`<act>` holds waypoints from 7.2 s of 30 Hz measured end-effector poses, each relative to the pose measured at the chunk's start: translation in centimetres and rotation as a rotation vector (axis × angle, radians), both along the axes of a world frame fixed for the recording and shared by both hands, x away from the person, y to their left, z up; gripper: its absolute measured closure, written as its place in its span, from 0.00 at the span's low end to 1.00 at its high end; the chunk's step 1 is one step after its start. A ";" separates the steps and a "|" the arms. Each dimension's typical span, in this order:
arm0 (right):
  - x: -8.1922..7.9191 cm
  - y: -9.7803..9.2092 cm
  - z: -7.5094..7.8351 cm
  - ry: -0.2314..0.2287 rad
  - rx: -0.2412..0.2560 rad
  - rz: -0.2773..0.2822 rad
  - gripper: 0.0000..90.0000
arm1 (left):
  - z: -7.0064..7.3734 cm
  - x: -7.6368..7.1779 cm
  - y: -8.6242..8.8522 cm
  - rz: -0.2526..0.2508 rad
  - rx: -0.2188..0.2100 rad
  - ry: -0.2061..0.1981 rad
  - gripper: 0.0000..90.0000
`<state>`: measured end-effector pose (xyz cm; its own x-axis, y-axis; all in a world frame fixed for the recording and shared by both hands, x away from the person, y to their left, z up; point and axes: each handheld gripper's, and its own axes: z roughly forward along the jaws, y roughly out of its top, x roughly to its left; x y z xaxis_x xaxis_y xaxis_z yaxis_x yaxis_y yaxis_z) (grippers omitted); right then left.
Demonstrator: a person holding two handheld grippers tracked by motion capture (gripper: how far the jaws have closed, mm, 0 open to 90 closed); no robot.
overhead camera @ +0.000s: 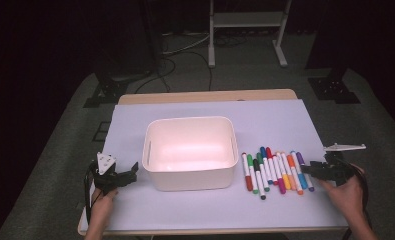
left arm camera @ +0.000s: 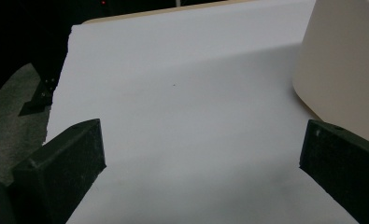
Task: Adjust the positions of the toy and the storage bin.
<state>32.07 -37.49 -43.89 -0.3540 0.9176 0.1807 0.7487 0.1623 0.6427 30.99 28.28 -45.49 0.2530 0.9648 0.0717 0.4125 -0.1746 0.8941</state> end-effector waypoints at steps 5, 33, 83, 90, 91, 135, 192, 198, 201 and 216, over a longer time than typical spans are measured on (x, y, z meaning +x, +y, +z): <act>0.0 0.3 -0.2 0.024 -0.063 -0.017 0.69 | 0.0 0.0 0.0 0.001 -0.004 -0.001 0.00; -0.6 0.9 4.1 0.011 0.032 0.039 0.84 | 0.0 0.0 0.0 0.000 0.002 0.000 0.00; 3.5 18.4 18.8 -0.050 0.197 0.644 0.84 | 0.0 -0.1 0.0 -0.016 -0.002 -0.006 0.00; 4.1 20.4 19.3 -0.035 0.213 0.696 0.84 | 0.0 -0.1 0.0 -0.020 0.003 -0.004 0.00; 4.2 20.7 19.3 -0.032 0.212 0.701 0.84 | 0.0 -0.1 0.0 -0.021 0.003 -0.003 0.00; 7.2 32.5 14.7 0.134 0.134 1.104 0.84 | 0.0 -0.1 -0.1 -0.022 0.005 -0.010 0.00; 7.1 35.2 11.2 0.196 -0.125 1.133 0.71 | 0.0 -0.1 0.0 -0.023 0.000 -0.009 0.00; 6.3 30.2 14.1 0.084 -0.050 1.050 0.64 | 0.0 -0.1 -0.1 -0.026 0.002 -0.010 0.00; 6.0 28.0 14.6 0.052 -0.030 1.004 0.62 | 0.0 -0.1 -0.1 -0.025 0.000 -0.010 0.00; 3.1 10.9 10.6 0.002 0.053 0.622 0.51 | 0.0 0.0 -0.1 -0.019 0.013 -0.006 0.00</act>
